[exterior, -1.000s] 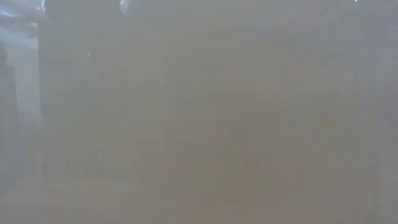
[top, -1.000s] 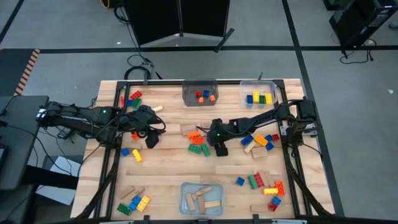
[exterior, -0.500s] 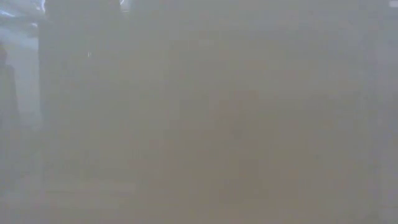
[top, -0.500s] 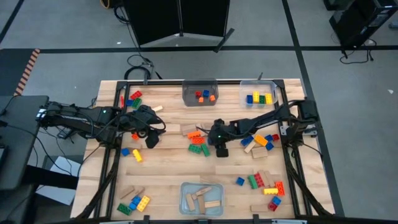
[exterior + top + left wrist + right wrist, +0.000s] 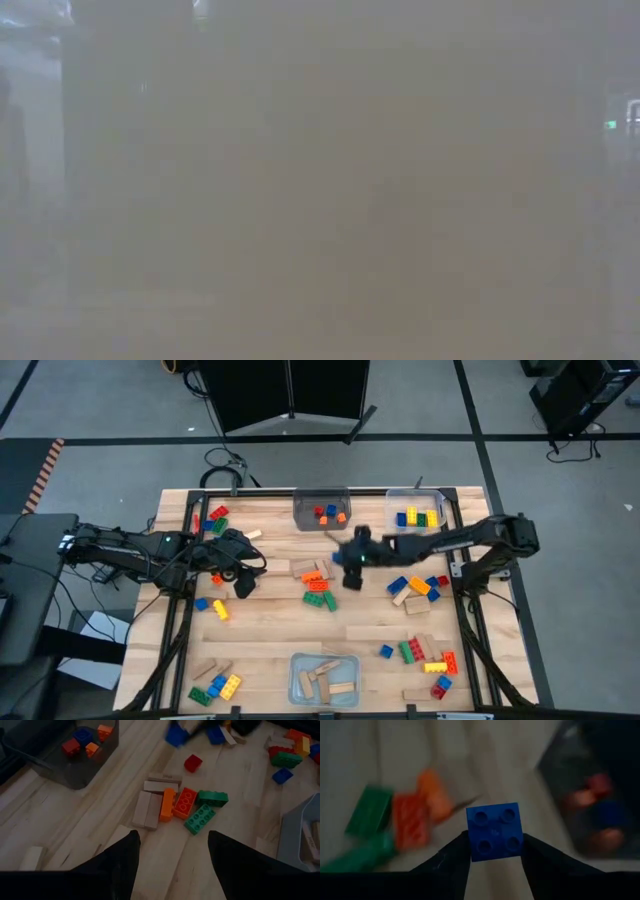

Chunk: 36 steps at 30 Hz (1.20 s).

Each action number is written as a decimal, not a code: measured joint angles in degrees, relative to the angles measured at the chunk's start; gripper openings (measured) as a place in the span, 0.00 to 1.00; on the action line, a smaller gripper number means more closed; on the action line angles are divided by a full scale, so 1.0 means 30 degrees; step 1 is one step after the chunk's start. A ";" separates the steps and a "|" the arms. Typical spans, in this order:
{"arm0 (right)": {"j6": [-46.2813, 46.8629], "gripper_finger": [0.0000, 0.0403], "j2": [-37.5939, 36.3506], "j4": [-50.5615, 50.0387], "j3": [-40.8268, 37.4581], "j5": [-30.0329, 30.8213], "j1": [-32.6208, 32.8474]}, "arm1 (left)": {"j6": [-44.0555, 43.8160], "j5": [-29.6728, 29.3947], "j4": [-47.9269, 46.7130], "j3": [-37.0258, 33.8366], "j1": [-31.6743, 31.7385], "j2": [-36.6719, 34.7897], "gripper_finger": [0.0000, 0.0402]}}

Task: Sort blocks by size
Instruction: Put the small blue game piece into the black bin, then put the small orange game piece into the black bin

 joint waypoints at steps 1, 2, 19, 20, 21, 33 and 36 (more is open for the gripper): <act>0.0022 0.43 -0.0033 -0.0460 0.0691 -0.0007 -0.0365 | 0.0000 0.0000 0.0019 0.0000 0.0000 0.0002 0.60; 0.0005 0.43 -0.0013 -0.1037 0.1547 -0.0015 -0.0755 | 0.0000 0.0000 0.0056 0.0000 -0.0007 0.0002 0.60; 0.2902 0.44 0.9062 -1.1635 1.3742 -0.3162 -0.7369 | -0.0025 -0.0007 0.4446 0.0000 -0.0007 0.0002 0.60; 0.2912 0.44 0.9333 -1.1631 1.3767 -0.3405 -0.7466 | -0.0023 -0.0010 0.4792 0.0000 -0.0003 0.0002 0.60; 0.3047 0.45 0.9533 -1.1632 1.3774 -0.3650 -0.7543 | -0.0020 -0.0012 0.5063 0.0000 -0.0002 0.0002 0.60; 0.3234 0.53 0.8810 -1.0591 1.3817 -0.4022 -0.7782 | 0.0597 -0.0419 0.5387 0.0000 -0.0007 -0.0001 0.60; 0.3237 0.54 0.8409 -1.1049 1.3817 -0.4022 -0.7782 | 0.0603 -0.0908 0.5208 0.0000 -0.0006 -0.0006 0.60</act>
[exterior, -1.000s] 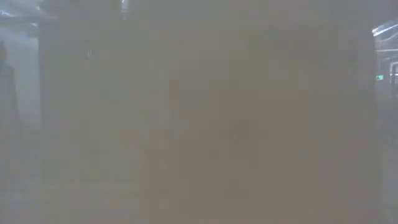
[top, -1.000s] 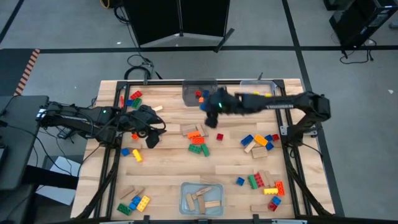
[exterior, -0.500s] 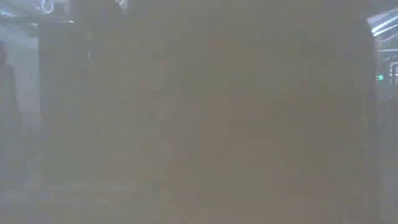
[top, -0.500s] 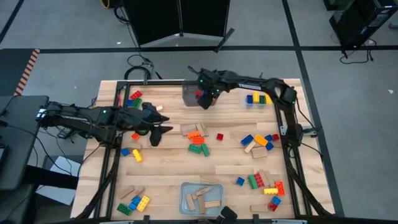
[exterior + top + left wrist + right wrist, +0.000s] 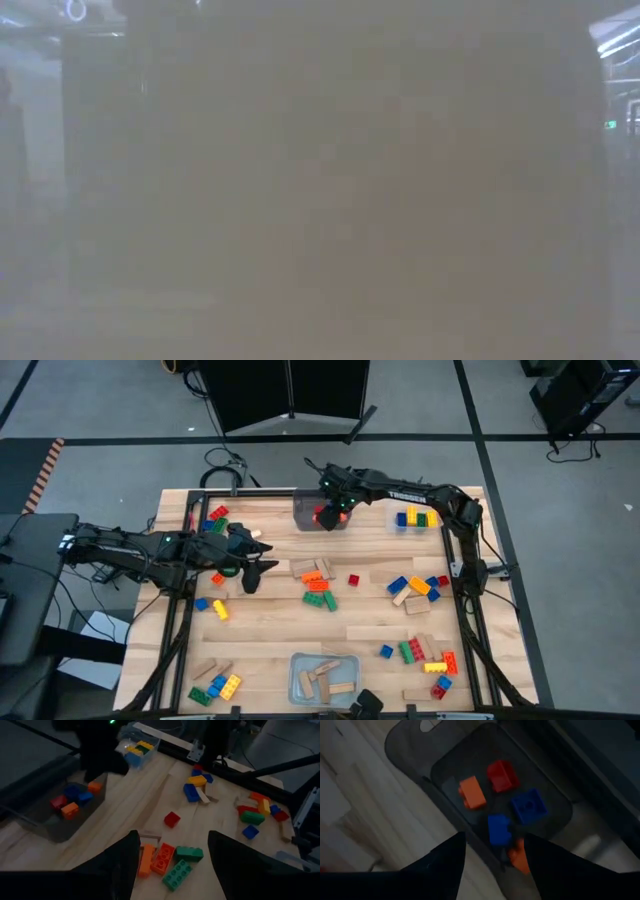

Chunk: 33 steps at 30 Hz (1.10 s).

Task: Sort blocks by size
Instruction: Put the small orange game piece into the black bin

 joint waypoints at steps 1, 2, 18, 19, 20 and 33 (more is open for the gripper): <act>0.0058 0.54 -0.0222 -0.0418 0.0000 -0.0006 0.0000 | -0.0060 -0.0120 -0.0226 0.0000 0.0000 0.0000 0.60; 0.0189 0.53 -0.0487 -0.0925 0.0000 -0.0004 0.0000 | -0.0199 -0.0414 -0.0576 0.0000 -0.0001 0.0000 0.60; 0.3317 0.51 -0.7196 -0.4983 -0.2321 0.2336 0.3185 | -1.0281 -0.1720 -1.2511 0.0000 0.0006 -0.0007 0.60; 0.3741 0.51 -0.7676 -0.4969 -0.2885 0.2611 0.3589 | -1.1221 -0.1606 -1.2990 0.0000 0.0006 0.0055 0.60; 0.4200 0.50 -0.8149 -0.4949 -0.3469 0.2841 0.3965 | -1.1953 -0.1591 -1.3388 0.0000 0.0006 0.0127 0.60; 1.0424 0.50 -1.2133 -0.1977 -1.1056 0.3059 0.7725 | -0.9417 0.0144 -1.6404 -0.0002 0.0651 0.3194 0.60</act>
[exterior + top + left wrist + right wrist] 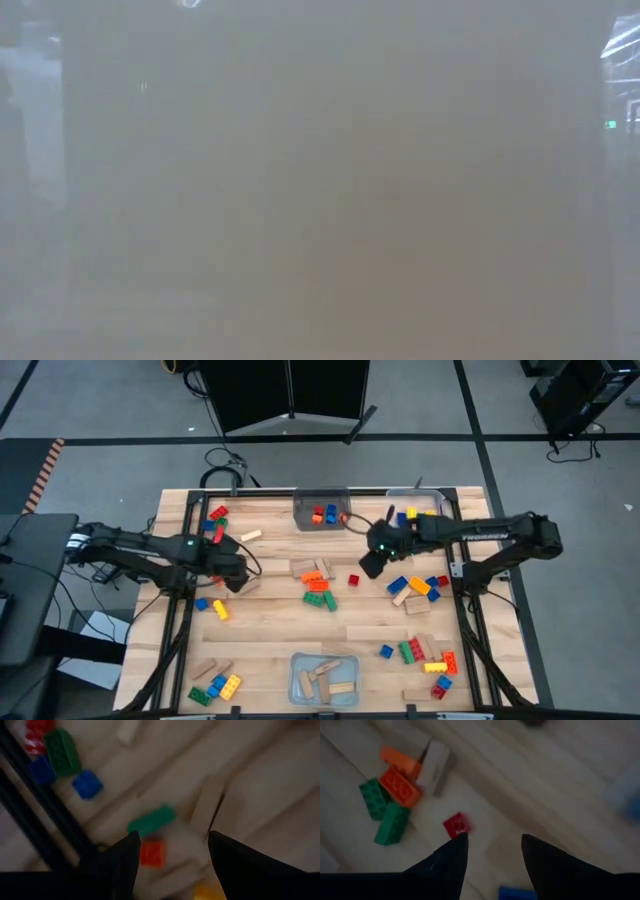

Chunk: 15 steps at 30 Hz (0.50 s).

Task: Sort blocks by size
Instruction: Put the small orange game piece into the black bin

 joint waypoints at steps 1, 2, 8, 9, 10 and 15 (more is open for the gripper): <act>0.0356 0.50 -0.0038 0.0076 -0.0286 -0.0036 0.0191 | 0.0764 0.0606 -0.0231 -0.0005 0.0128 0.0404 0.60; 0.0703 0.50 -0.0056 0.0097 -0.0513 -0.0036 0.0398 | 0.1435 0.1179 -0.0485 -0.0005 0.0245 0.0859 0.60; 0.1456 0.50 0.0093 0.0148 -0.0904 -0.0091 0.1150 | 0.3596 0.2770 -0.2450 -0.0005 0.0766 0.3525 0.60; 0.1461 0.49 0.0153 0.0221 -0.0903 -0.0109 0.1206 | 0.3879 0.2884 -0.2720 -0.0005 0.0826 0.3943 0.60; 0.1454 0.49 0.0164 0.0353 -0.0900 -0.0109 0.1224 | 0.4189 0.2979 -0.2949 -0.0007 0.0920 0.4339 0.60; 0.1435 0.50 0.0164 0.0615 -0.0900 -0.0109 0.1229 | 0.4995 0.4175 -0.1600 -0.1041 0.1690 0.5313 0.60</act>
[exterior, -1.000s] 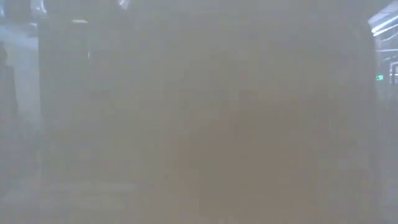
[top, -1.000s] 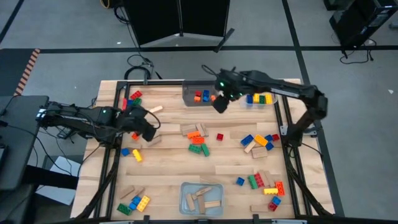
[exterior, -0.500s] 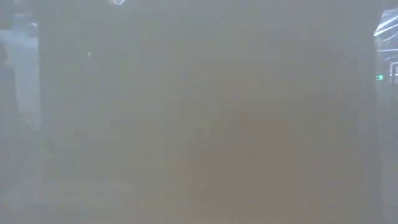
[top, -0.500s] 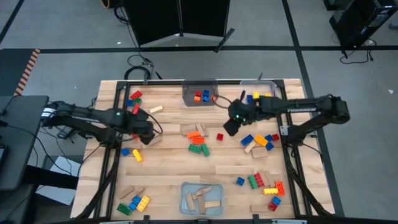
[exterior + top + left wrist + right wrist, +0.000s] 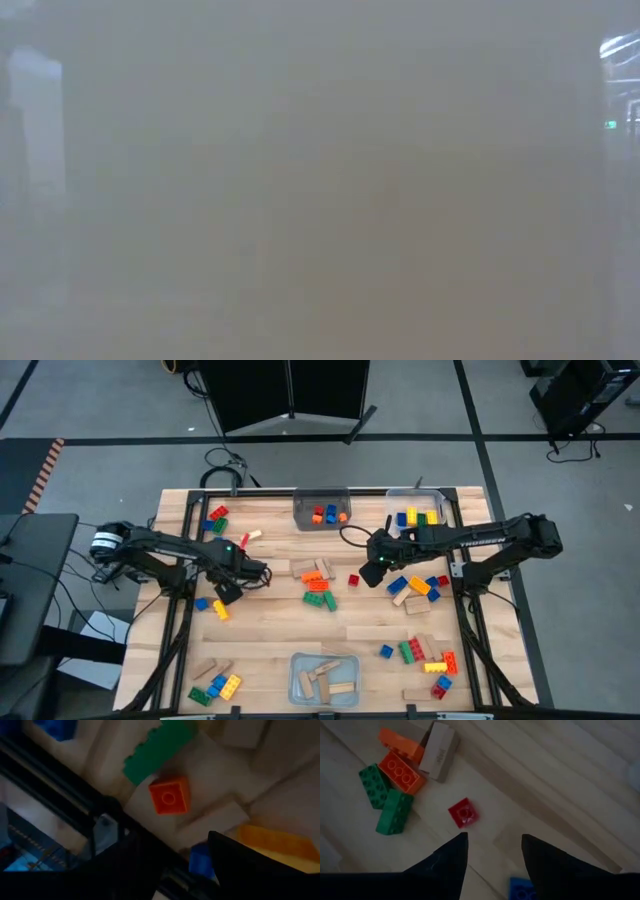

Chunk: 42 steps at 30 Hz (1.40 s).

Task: Sort blocks by size
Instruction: Put the small orange game piece into the black bin

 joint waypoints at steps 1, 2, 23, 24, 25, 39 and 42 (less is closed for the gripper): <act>0.0000 0.50 0.0000 0.0011 0.0000 0.0000 0.0000 | 0.0072 0.0289 0.0458 -0.0524 0.0218 0.0018 0.60; -0.0007 0.50 0.0000 0.0068 0.0000 0.0000 0.0000 | 0.0164 0.0626 0.0796 -0.1039 0.0454 0.0036 0.60; -0.0044 0.49 0.0015 0.0525 0.0000 -0.0087 -0.0015 | 0.1433 0.2288 0.4263 -0.3617 0.5487 0.0113 0.58; -0.0049 0.49 0.0015 0.0544 0.0000 -0.0087 -0.0015 | 0.1584 0.2165 0.4478 -0.3652 0.5591 0.0116 0.58; -0.0049 0.49 0.0015 0.0587 0.0000 -0.0087 -0.0015 | 0.1763 0.2049 0.4699 -0.3726 0.5704 0.0113 0.58; 0.0080 0.49 0.0015 0.0842 0.0000 -0.0087 -0.0007 | 0.2347 0.2262 0.6525 -0.4860 0.6590 0.0073 0.51; 0.0080 0.49 0.0015 0.0979 0.0000 -0.0087 -0.0007 | 0.2337 0.2264 0.6482 -0.4668 0.6576 0.0106 0.42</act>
